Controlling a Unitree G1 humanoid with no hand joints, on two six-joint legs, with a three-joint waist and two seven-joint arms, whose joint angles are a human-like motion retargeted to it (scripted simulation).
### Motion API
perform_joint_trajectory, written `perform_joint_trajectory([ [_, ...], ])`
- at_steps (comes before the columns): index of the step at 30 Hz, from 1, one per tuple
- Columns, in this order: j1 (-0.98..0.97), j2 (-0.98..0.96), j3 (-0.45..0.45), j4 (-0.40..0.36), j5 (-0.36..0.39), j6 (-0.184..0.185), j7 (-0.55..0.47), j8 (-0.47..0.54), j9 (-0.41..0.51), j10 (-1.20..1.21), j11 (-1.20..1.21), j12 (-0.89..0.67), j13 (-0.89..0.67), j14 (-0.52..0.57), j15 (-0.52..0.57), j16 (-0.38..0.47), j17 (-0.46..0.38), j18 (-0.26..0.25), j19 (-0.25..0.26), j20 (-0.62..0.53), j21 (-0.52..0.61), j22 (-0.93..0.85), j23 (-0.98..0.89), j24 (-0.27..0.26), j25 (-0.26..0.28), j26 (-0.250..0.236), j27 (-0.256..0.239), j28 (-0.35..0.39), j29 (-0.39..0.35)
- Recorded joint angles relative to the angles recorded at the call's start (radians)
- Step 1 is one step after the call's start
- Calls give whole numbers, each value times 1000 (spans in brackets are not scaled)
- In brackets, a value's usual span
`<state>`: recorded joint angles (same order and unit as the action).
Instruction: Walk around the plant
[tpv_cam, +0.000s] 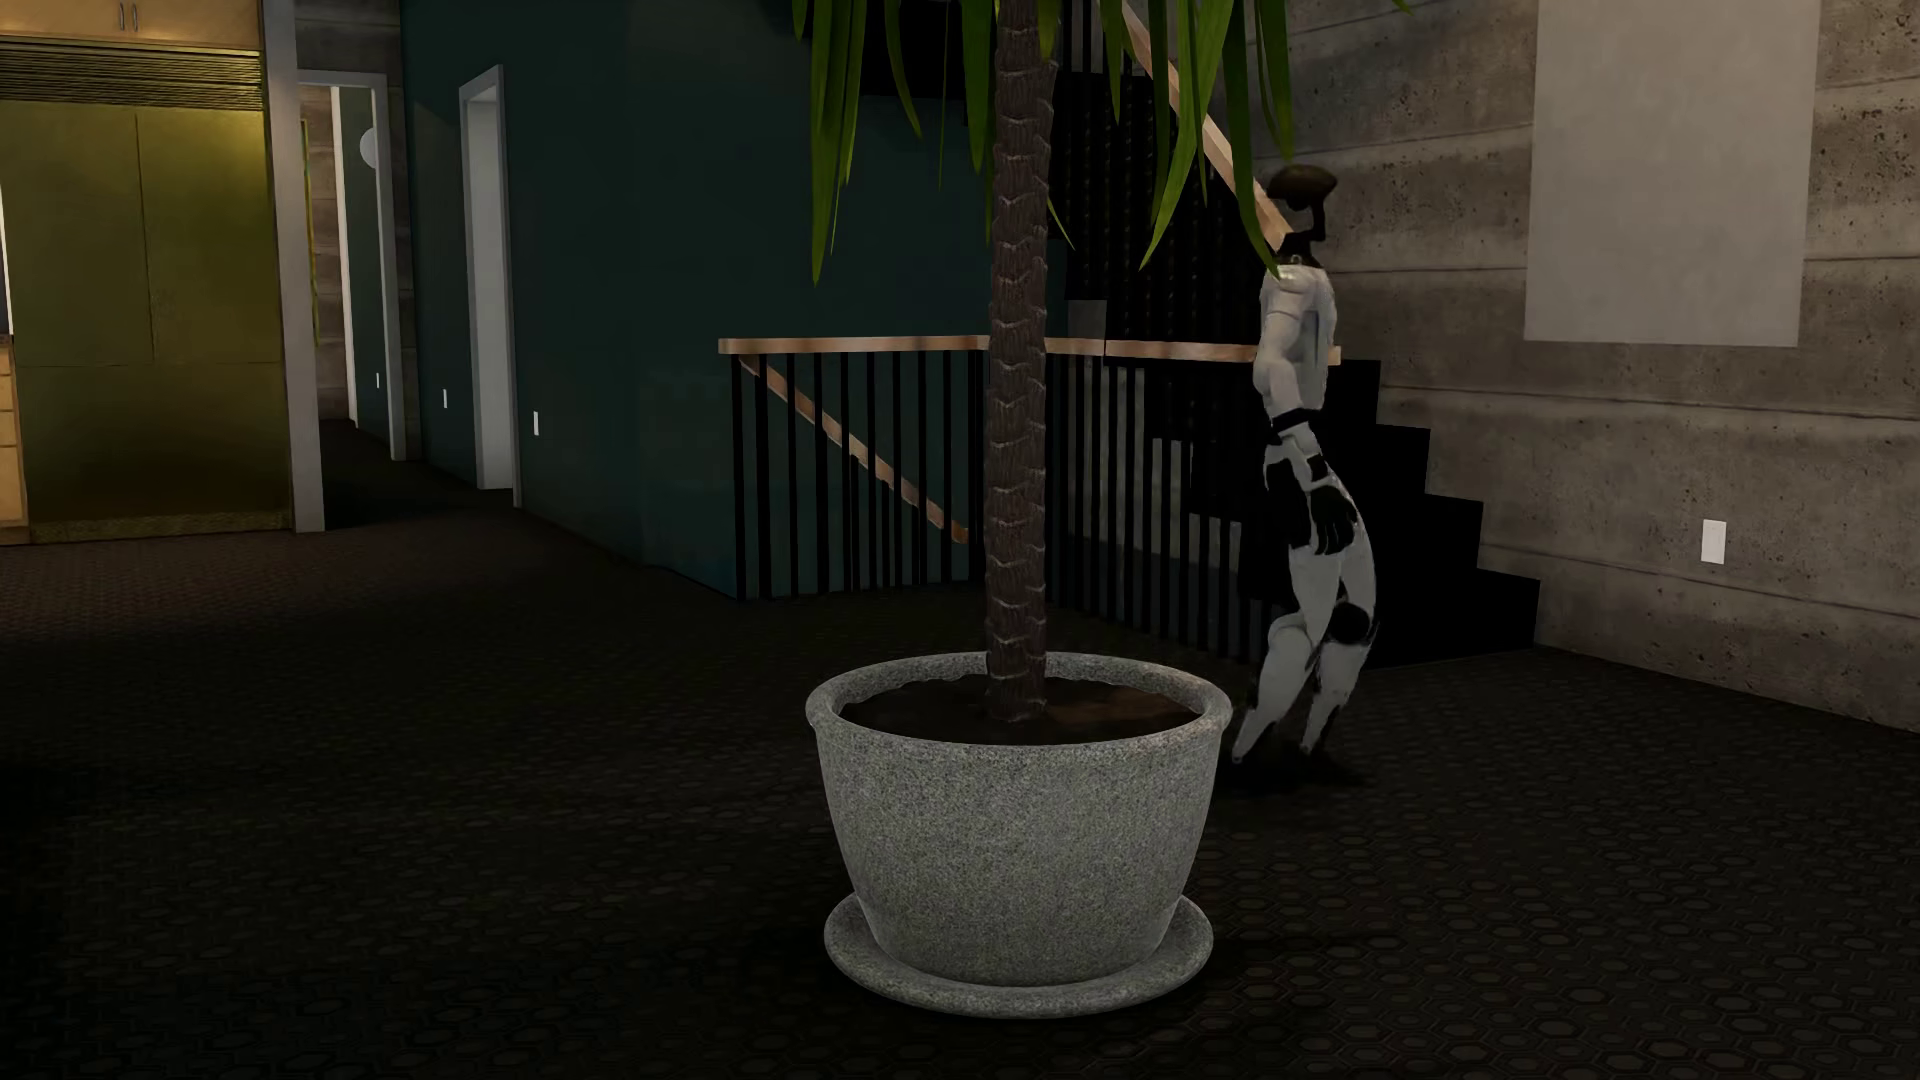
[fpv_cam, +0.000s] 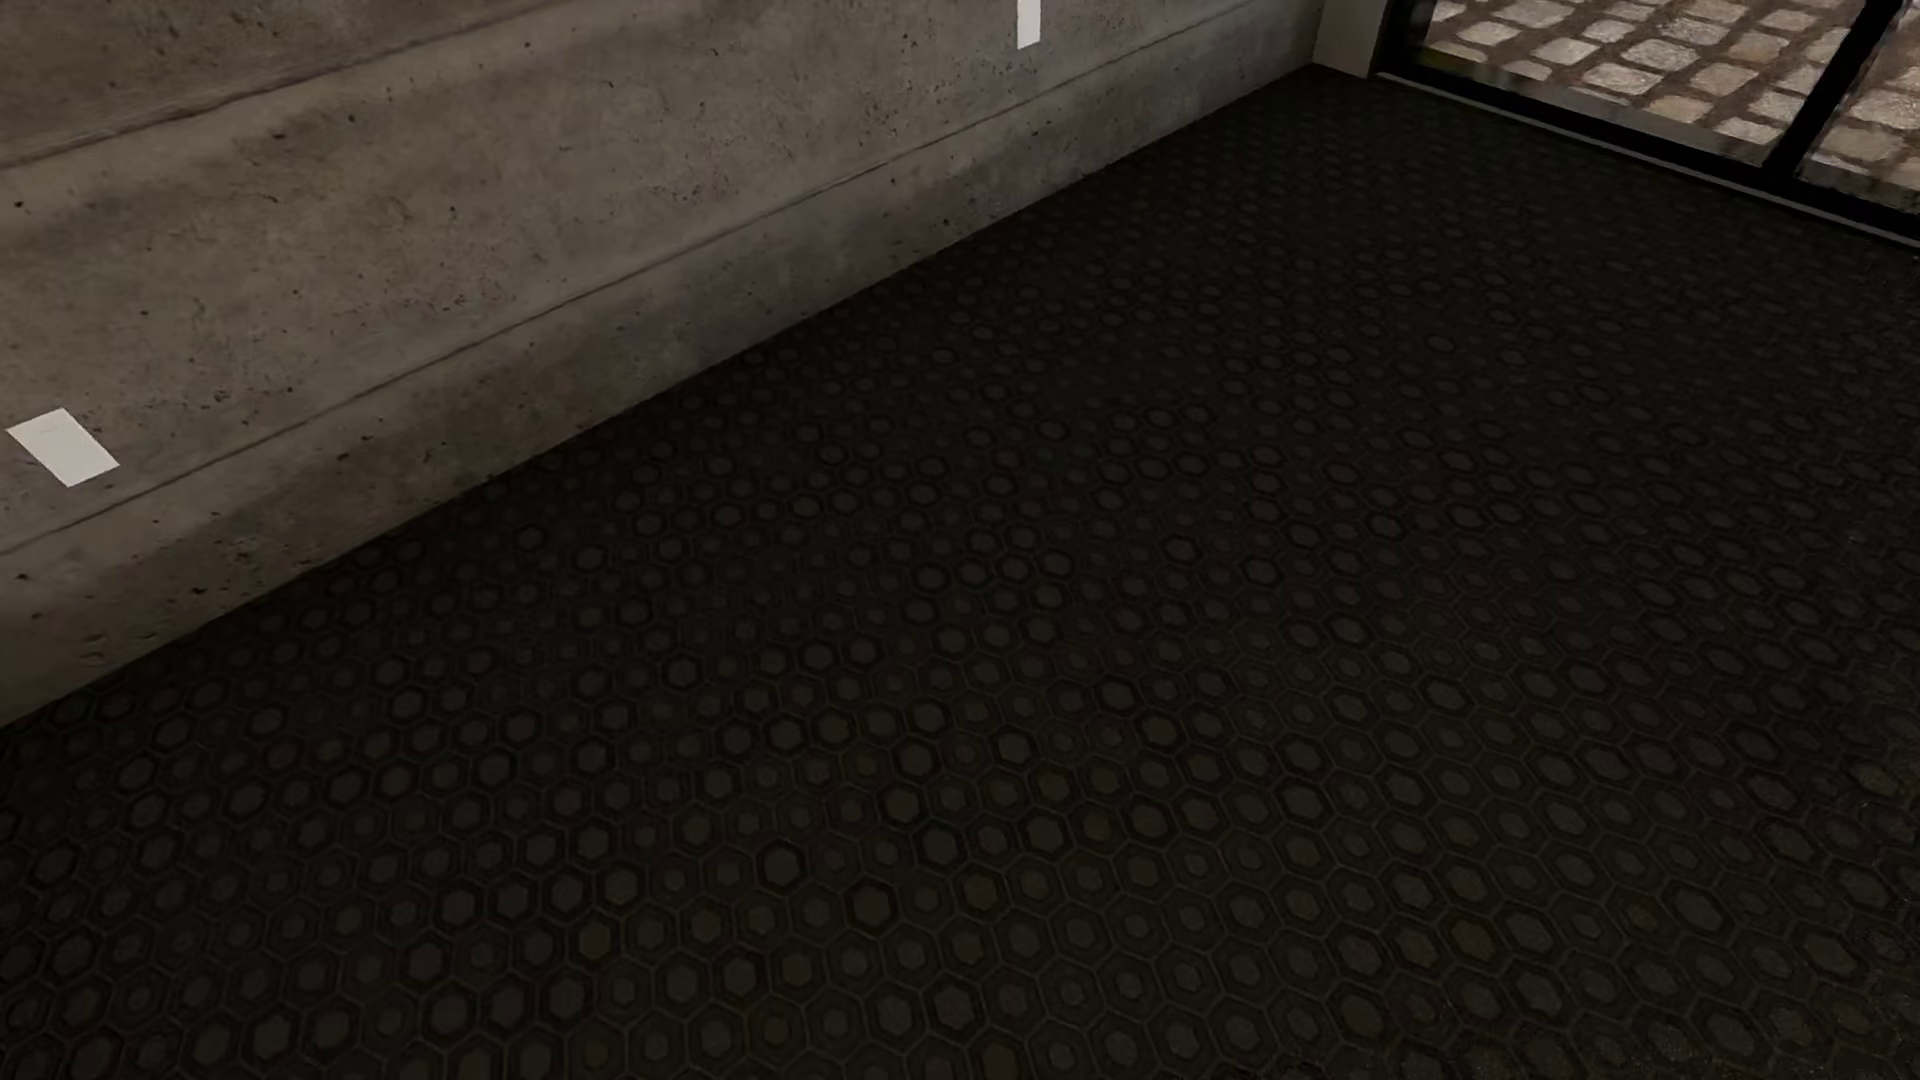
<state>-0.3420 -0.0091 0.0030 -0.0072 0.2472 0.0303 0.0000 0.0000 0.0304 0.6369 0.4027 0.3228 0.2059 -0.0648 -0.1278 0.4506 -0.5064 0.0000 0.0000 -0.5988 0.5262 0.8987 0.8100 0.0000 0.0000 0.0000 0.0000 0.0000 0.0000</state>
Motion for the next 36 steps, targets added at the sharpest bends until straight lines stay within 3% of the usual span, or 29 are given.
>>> perform_joint_trajectory([
  [2, 7, 12, 21, 0, -17, -11, 0, 0, -6, -267, 60, 2, -22, 109, -89, 2, 13, 0, 0, -33, 15, 42, 7, 0, 0, 0, 0, 0, 0],
  [5, 46, 38, 10, 34, -43, -7, 0, 0, -10, -265, 140, 5, -16, 206, -138, 22, 18, 0, 0, -95, 54, 84, 71, 0, 0, 0, 0, 0, 0],
  [7, 115, 12, -6, 30, -96, -19, 0, 0, -13, -218, 257, 5, 0, 142, 10, 33, 20, 0, 0, -104, 114, 95, 162, 0, 0, 0, 0, 0, 0],
  [9, 309, -48, 10, 20, -136, -21, 0, 0, 43, -234, 457, 17, 19, 45, 304, 82, 19, 0, 0, -63, 203, 48, 213, 0, 0, 0, 0, 0, 0],
  [10, 395, -77, 10, 20, -136, -9, 0, 0, 66, -365, 508, 17, 24, 92, 373, 103, 12, 0, 0, -45, 228, 32, 214, 0, 0, 0, 0, 0, 0],
  [13, 554, -184, -31, 22, -109, 34, 0, 0, 89, -431, 429, 31, 54, 170, 487, 143, -2, 0, 0, 38, 157, 24, 148, 0, 0, 0, 0, 0, 0],
  [15, 639, -226, -68, -7, -82, 45, 0, 0, 108, -465, 255, 22, 56, 214, 547, 171, 1, 0, 0, 19, 121, 29, 121, 0, 0, 0, 0, 0, 0],
  [17, 680, -235, -74, -42, -33, 45, 0, 0, 121, -466, 35, -4, 42, 588, 445, 177, 10, 0, 0, 18, 139, 37, 136, 0, 0, 0, 0, 0, 0],
  [18, 692, -215, -77, -50, -7, 43, 0, 0, 123, -462, -78, -24, 37, 588, 273, 171, 13, 0, 0, 24, 162, 43, 154, 0, 0, 0, 0, 0, 0],
  [19, 706, -183, -86, -57, 8, 42, 0, 0, 123, -462, -178, -44, 37, 602, 208, 159, 14, 0, 0, 40, 188, 45, 176, 0, 0, 0, 0, 0, 0],
  [21, 718, -176, -105, -62, -2, 43, 0, 0, 107, -523, -192, -60, 52, 459, 154, 119, 13, 0, 0, 111, 248, 0, 221, 0, 0, 0, 0, 0, 0],
  [22, 726, -184, -104, -47, 6, 52, 0, 0, 97, -206, -157, -58, 60, 15, 122, 98, 14, 0, 0, 145, 283, -36, 249, 0, 0, 0, 0, 0, 0],
  [23, 726, -201, -87, -19, 20, 66, 0, 0, 84, -142, -87, -54, 62, -92, 263, 75, 16, 0, 0, 163, 330, -62, 276, 0, 0, 0, 0, 0, 0],
  [24, 718, -218, -71, 18, 31, 68, 0, 0, 72, -47, -45, -47, 58, -15, 572, 56, 21, 0, 0, 161, 373, -74, 298, 0, 0, 0, 0, 0, 0],
  [25, 679, -196, -56, 55, 38, 55, 0, 0, 68, 86, -9, -43, 54, 85, 511, 45, 24, 0, 0, 144, 386, -73, 297, 0, 0, 0, 0, 0, 0],
  [26, 591, -154, -48, 103, 35, 51, 0, 0, 64, 251, -20, -52, 49, 153, 368, 35, 23, 0, 0, 112, 353, -61, 271, 0, 0, 0, 0, 0, 0],
  [28, 365, -82, -16, 149, 32, 52, 0, 0, 53, 510, -55, -79, 20, 108, 132, 14, 10, 0, 0, 67, 237, -49, 189, 0, 0, 0, 0, 0, 0],
  [30, 170, 8, 40, 126, 26, 44, 0, 0, 39, 528, -85, -69, -33, 13, -130, 6, 6, 0, 0, 63, 138, -65, 131, 0, 0, 0, 0, 0, 0],
  [33, -32, 89, 98, 25, -9, 25, 0, 0, 6, 150, -158, -57, -85, -14, -159, 25, 2, 0, 0, 48, 11, -66, 38, 0, 0, 0, 0, 0, 0],
  [36, -38, 180, 130, -38, -22, 1, 0, 0, 4, -253, -140, -46, -97, 128, -215, 56, 13, 0, 0, 41, 38, -34, 32, 0, 0, 0, 0, 0, 0],
])
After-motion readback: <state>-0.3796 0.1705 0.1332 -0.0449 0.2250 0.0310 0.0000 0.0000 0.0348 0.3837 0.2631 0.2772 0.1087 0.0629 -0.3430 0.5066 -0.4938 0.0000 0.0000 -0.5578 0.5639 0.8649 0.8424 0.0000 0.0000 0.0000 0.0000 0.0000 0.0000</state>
